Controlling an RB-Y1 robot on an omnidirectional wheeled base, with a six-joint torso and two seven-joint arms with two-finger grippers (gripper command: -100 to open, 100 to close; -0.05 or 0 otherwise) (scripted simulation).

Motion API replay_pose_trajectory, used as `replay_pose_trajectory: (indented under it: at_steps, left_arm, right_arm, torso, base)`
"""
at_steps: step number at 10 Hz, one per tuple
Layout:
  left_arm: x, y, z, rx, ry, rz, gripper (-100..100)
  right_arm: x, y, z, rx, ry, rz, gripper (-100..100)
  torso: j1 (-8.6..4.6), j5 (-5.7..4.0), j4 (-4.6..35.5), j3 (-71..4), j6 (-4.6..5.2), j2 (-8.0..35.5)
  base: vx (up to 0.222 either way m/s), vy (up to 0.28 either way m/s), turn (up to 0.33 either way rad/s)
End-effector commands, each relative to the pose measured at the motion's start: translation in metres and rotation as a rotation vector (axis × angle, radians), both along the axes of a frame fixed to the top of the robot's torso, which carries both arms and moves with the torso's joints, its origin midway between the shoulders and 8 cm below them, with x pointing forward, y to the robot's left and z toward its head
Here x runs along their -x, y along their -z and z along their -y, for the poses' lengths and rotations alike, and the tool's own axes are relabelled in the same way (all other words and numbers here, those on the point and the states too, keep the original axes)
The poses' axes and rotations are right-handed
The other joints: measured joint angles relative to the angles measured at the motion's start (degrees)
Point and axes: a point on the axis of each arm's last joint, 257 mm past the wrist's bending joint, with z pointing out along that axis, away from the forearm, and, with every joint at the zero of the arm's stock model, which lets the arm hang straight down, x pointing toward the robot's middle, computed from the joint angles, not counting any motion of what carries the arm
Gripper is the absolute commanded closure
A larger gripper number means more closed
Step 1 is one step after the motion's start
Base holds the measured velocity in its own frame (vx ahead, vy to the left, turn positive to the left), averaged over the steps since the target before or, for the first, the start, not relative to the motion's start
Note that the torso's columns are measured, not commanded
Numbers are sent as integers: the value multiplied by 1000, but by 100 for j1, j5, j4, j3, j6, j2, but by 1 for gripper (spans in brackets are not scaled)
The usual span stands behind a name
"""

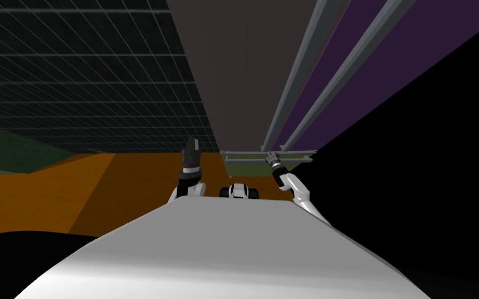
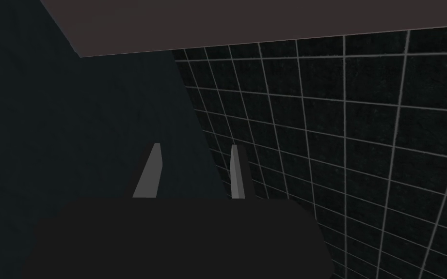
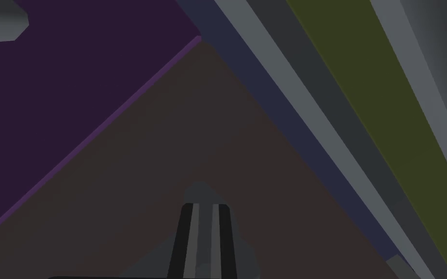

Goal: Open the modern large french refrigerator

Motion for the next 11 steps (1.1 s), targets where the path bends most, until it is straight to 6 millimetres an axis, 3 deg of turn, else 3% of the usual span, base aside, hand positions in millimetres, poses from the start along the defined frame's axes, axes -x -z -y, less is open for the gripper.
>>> replay_pose_trajectory:
  at_steps: [1,8,9,10,11]
  left_arm:
    - [0,0,0,0,0,0,0]
    - [0,0,0,0,0,0,0]
    - [0,0,0,0,0,0,0]
    - [0,0,0,0,0,0,0]
    - [0,0,0,-1,0,0,0]
  right_arm:
    - [-1,-8,16,1,54,14,100]
    - [5,-22,69,2,237,43,100]
    - [4,-21,66,2,218,41,100]
    - [4,-21,59,8,189,38,-100]
    - [3,-21,56,9,180,37,-100]
  torso:
    - [-1,-6,-16,-1,-18,-8]
    - [-71,-34,-38,-25,-20,-47]
    - [-61,-31,-35,-20,-22,-40]
    - [-89,-37,-40,-32,-24,-63]
    - [-125,-48,-49,-50,-25,-90]
  base:
    - [-125,180,-105]
    - [-133,234,-158]
    - [-68,98,-32]
    - [40,-67,144]
    - [96,-144,124]
